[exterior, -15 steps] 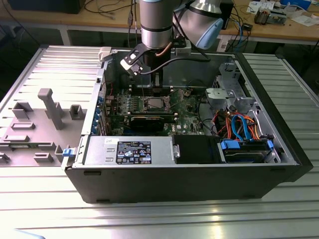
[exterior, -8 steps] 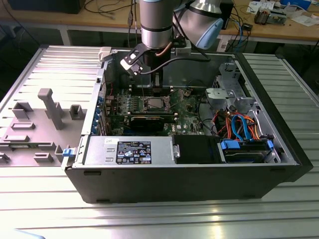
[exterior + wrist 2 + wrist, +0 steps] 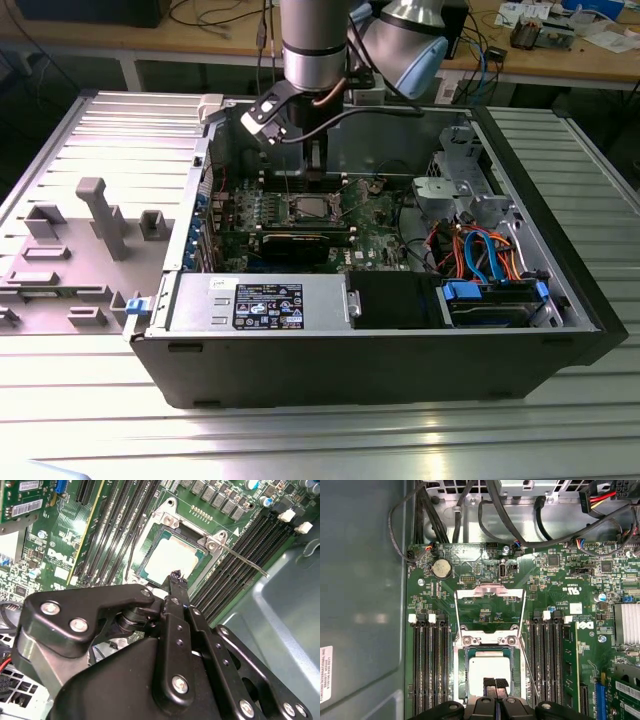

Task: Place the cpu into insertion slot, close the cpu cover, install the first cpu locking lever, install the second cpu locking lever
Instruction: 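Close the cpu cover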

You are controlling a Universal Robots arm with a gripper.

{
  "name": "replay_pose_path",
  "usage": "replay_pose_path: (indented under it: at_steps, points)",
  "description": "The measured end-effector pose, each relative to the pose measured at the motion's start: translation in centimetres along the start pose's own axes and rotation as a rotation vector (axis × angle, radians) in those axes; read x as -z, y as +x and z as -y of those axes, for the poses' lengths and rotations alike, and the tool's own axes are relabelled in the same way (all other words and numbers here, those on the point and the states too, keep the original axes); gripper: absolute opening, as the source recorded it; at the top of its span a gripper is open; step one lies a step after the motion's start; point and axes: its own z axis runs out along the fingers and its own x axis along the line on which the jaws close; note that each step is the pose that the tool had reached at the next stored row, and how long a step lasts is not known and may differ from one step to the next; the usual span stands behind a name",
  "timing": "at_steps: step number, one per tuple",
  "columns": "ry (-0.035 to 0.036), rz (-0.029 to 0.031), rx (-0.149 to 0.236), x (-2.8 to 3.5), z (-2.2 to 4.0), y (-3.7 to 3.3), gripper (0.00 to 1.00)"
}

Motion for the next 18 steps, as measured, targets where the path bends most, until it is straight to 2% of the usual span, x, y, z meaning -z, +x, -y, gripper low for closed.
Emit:
replay_pose_path:
  at_steps: [5, 12, 18]
  points:
    - [0.0000, 0.0000, 0.000, 0.58, -0.04, 0.00, 0.11]
    - [0.0001, 0.0001, 0.000, 0.61, -0.12, 0.00, 0.11]
    - [-0.0001, 0.0000, 0.000, 0.57, -0.53, 0.00, 0.11]
